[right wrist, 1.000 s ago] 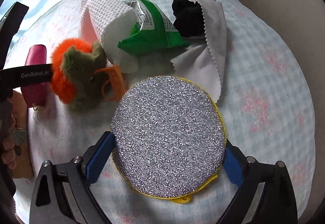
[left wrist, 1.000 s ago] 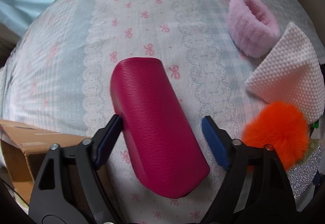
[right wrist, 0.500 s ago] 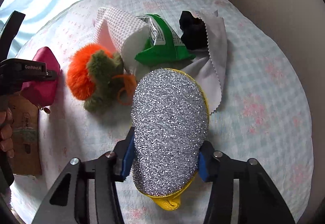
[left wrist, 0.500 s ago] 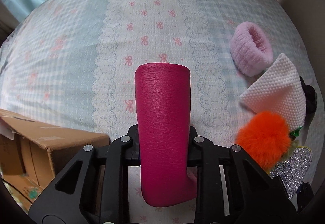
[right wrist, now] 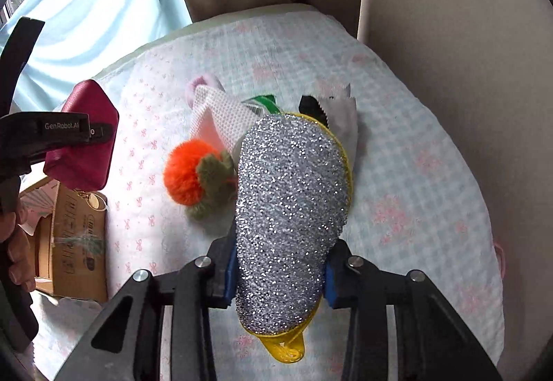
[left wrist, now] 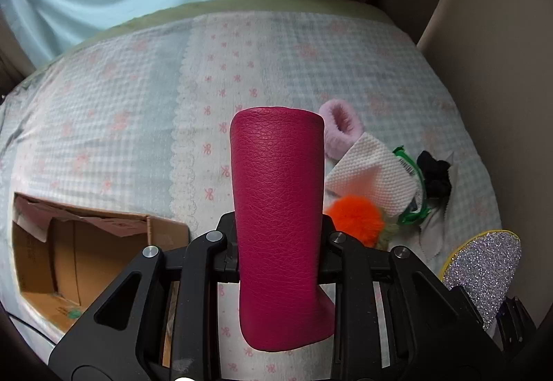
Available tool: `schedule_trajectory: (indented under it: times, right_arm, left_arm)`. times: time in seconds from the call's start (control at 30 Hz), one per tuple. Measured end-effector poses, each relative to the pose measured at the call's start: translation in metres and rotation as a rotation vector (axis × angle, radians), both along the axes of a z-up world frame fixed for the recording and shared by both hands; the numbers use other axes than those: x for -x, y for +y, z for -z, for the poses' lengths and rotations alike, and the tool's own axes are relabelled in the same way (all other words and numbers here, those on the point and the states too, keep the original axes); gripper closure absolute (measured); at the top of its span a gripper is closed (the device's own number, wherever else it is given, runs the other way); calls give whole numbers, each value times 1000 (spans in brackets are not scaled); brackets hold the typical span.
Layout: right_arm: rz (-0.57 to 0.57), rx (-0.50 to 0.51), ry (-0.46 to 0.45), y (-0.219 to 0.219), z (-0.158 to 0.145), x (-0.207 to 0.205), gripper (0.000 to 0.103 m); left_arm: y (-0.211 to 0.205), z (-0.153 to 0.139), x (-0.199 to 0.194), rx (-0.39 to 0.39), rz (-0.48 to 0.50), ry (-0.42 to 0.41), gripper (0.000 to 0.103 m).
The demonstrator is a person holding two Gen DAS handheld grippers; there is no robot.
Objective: Organize soft objects
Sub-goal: 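Carry pouch and sponge into the cardboard box and open both tools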
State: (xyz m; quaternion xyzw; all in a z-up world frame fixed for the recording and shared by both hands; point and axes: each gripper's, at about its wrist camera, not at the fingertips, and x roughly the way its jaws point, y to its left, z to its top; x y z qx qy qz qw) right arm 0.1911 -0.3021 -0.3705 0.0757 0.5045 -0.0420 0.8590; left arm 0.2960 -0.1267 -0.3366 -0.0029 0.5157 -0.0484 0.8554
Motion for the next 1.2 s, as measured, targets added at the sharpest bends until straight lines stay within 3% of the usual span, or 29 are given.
schedule_trajectory:
  times: [0.2,0.37,0.6,0.73,0.9,1.2]
  right_arm:
    - [-46,-2,-90,0,-62,4,69]
    - [-143,2,-153,22,-122,10,69]
    - [-314,-9,-189,92,-175,1,69]
    - [-393,-36,-172,149,-178,-4,69]
    - [-447,-75,-116,222,-163,-10,69]
    - [-427,-156,75,312,-85,-40,69]
  left_arm:
    - [15,-84,41,37,-27,-108,81]
    - [54,-145,77,59,-93,-181,81]
    - [143,-185,115,58,-225,-214,81]
    - [198,-181,129,28,-257,-187,81]
    - [263,-149,131,-10,-258,-103,81]
    - [320,-53,100,-106,-145,68,81]
